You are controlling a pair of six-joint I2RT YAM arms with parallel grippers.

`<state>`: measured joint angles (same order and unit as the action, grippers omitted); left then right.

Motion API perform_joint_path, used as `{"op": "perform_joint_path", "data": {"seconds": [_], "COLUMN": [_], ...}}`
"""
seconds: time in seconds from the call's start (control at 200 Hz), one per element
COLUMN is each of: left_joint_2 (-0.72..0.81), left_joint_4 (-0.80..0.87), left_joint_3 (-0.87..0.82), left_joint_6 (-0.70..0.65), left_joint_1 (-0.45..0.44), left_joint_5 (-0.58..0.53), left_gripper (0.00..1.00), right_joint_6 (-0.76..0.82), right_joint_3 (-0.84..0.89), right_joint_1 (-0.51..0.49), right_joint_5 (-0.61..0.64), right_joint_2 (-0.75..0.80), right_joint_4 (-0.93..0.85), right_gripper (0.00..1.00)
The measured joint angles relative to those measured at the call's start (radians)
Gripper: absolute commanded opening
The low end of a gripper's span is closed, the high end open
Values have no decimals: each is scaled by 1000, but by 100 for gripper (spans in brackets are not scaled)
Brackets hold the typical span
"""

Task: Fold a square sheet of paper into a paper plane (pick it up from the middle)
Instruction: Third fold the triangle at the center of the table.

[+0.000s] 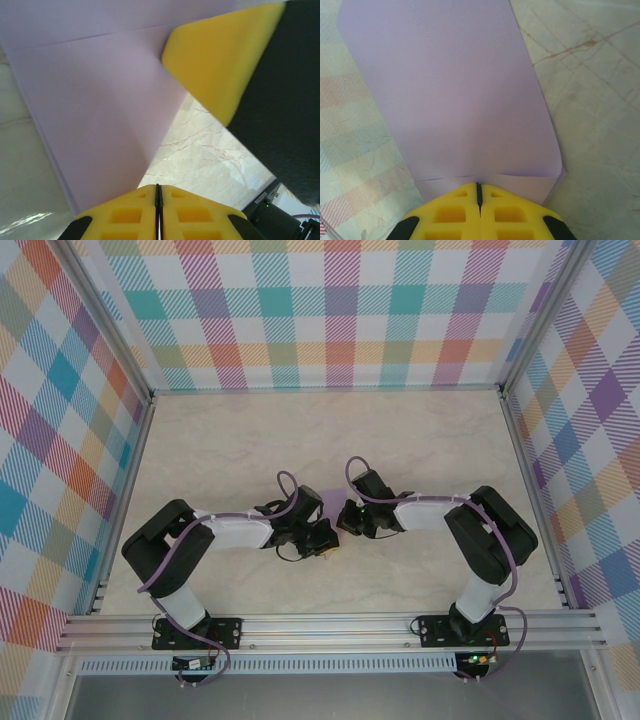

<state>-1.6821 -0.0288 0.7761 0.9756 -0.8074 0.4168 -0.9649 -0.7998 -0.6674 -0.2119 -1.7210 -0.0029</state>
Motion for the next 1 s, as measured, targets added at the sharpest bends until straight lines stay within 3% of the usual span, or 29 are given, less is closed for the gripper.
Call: {"op": "perform_joint_path", "data": {"seconds": [0.73,1.0], "left_joint_2": [0,0], "left_joint_4": [26,26], "left_joint_3": [-16,-16], "left_joint_6": [-76,-90], "left_joint_1": [-2,-3], "left_joint_5": [-82,-83], "left_gripper": [4,0], "right_joint_6": [2,121], "right_joint_3": [3,19], "right_joint_1": [0,0], "right_joint_5": [3,-2], "right_joint_2": [2,85], "right_joint_4": [2,-29], "right_gripper": [0,1]}}
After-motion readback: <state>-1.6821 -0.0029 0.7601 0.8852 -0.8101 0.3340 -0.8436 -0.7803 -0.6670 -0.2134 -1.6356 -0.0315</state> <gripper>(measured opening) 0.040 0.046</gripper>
